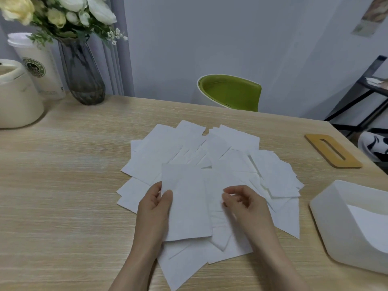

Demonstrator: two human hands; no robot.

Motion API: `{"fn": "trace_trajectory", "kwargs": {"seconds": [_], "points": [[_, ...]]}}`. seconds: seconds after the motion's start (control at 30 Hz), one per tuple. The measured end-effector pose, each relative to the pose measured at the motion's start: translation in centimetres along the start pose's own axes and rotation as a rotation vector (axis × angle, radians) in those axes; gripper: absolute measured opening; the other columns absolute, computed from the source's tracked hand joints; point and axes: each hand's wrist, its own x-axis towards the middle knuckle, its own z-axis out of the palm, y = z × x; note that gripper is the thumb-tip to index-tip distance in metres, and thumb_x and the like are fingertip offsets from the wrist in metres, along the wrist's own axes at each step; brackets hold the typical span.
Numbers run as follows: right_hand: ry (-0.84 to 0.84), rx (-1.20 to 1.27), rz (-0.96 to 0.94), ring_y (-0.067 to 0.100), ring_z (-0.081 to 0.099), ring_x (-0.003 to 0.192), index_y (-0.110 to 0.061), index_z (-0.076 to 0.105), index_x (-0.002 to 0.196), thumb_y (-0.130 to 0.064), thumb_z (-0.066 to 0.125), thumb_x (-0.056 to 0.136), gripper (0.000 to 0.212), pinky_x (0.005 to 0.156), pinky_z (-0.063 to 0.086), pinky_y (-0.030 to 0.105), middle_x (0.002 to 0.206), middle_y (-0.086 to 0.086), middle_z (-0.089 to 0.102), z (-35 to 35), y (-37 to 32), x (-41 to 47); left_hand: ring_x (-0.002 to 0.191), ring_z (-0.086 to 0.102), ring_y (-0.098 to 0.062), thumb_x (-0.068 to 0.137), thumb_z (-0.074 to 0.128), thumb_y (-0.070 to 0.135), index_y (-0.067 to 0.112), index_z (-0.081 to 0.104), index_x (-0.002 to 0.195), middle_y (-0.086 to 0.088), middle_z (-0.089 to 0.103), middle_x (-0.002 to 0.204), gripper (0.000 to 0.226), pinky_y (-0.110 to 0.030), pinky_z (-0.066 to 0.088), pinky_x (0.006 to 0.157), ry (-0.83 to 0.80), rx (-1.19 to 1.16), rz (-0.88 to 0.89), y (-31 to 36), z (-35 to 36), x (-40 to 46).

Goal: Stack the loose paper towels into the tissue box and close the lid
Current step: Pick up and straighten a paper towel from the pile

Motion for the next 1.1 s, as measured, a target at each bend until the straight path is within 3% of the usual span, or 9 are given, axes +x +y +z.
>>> {"fn": "trace_trajectory", "kwargs": {"seconds": [0.13, 0.33, 0.47, 0.53, 0.8, 0.93, 1.1], "points": [[0.103, -0.277, -0.079, 0.003, 0.052, 0.071, -0.038, 0.063, 0.093, -0.03, 0.068, 0.083, 0.013, 0.069, 0.041, 0.027, 0.089, -0.017, 0.063, -2.9, 1.8, 0.4, 0.088, 0.072, -0.023, 0.097, 0.053, 0.013, 0.026, 0.067, 0.106, -0.001, 0.076, 0.094, 0.021, -0.035, 0.05, 0.072, 0.007, 0.0, -0.003, 0.0, 0.0, 0.0], [0.042, -0.421, -0.165, -0.006, 0.048, 0.083, -0.037, 0.059, 0.108, -0.035, 0.07, 0.082, 0.029, 0.067, 0.036, 0.017, 0.108, -0.022, 0.051, -4.2, 2.8, 0.7, 0.089, 0.072, -0.024, 0.097, 0.054, 0.009, 0.024, 0.067, 0.107, -0.004, 0.076, 0.097, 0.022, -0.037, 0.051, 0.074, 0.002, -0.039, -0.011, 0.2, 0.0, -0.1], [-0.086, -0.538, -0.226, -0.001, 0.04, 0.109, -0.039, 0.054, 0.12, -0.045, 0.073, 0.076, 0.049, 0.088, 0.04, 0.025, 0.115, -0.022, 0.045, -3.8, 2.6, 0.7, 0.08, 0.072, -0.016, 0.096, 0.053, 0.006, 0.024, 0.069, 0.101, -0.002, 0.077, 0.092, 0.025, -0.033, 0.051, 0.069, 0.029, -0.086, -0.007, 0.4, -0.1, -0.2], [-0.135, -0.608, -0.254, 0.0, 0.036, 0.111, -0.038, 0.053, 0.125, -0.048, 0.075, 0.073, 0.056, 0.095, 0.037, 0.027, 0.117, -0.02, 0.043, -3.5, 2.5, 0.7, 0.075, 0.072, -0.013, 0.096, 0.053, 0.005, 0.024, 0.069, 0.1, 0.0, 0.077, 0.088, 0.025, -0.031, 0.051, 0.065, 0.032, -0.085, -0.003, 0.5, 0.0, -0.3], [-0.006, -0.69, -0.492, 0.014, 0.044, 0.111, -0.032, 0.067, 0.114, -0.038, 0.075, 0.078, 0.037, 0.094, 0.033, 0.031, 0.121, -0.011, 0.054, -2.4, 2.7, 1.0, 0.077, 0.073, -0.013, 0.096, 0.053, 0.007, 0.027, 0.069, 0.1, 0.001, 0.077, 0.09, 0.026, -0.025, 0.052, 0.061, 0.031, -0.079, -0.009, 0.4, 0.0, -0.2], [-0.081, -0.758, -0.641, 0.02, 0.043, 0.122, -0.031, 0.067, 0.115, -0.032, 0.073, 0.077, 0.038, 0.093, 0.022, 0.034, 0.132, -0.008, 0.056, -1.5, 2.5, 1.1, 0.08, 0.073, -0.014, 0.096, 0.053, 0.006, 0.027, 0.068, 0.102, 0.0, 0.077, 0.093, 0.026, -0.028, 0.051, 0.065, 0.034, -0.08, -0.014, 0.4, 0.0, -0.2], [-0.113, -0.843, -0.749, 0.024, 0.058, 0.114, -0.025, 0.069, 0.111, -0.015, 0.073, 0.065, 0.046, 0.089, 0.029, 0.041, 0.115, -0.009, 0.067, -0.6, 1.7, 1.3, 0.079, 0.073, -0.013, 0.096, 0.053, 0.006, 0.025, 0.068, 0.104, 0.001, 0.077, 0.092, 0.025, -0.022, 0.052, 0.06, 0.036, -0.083, -0.018, 0.4, 0.0, -0.1]]}}
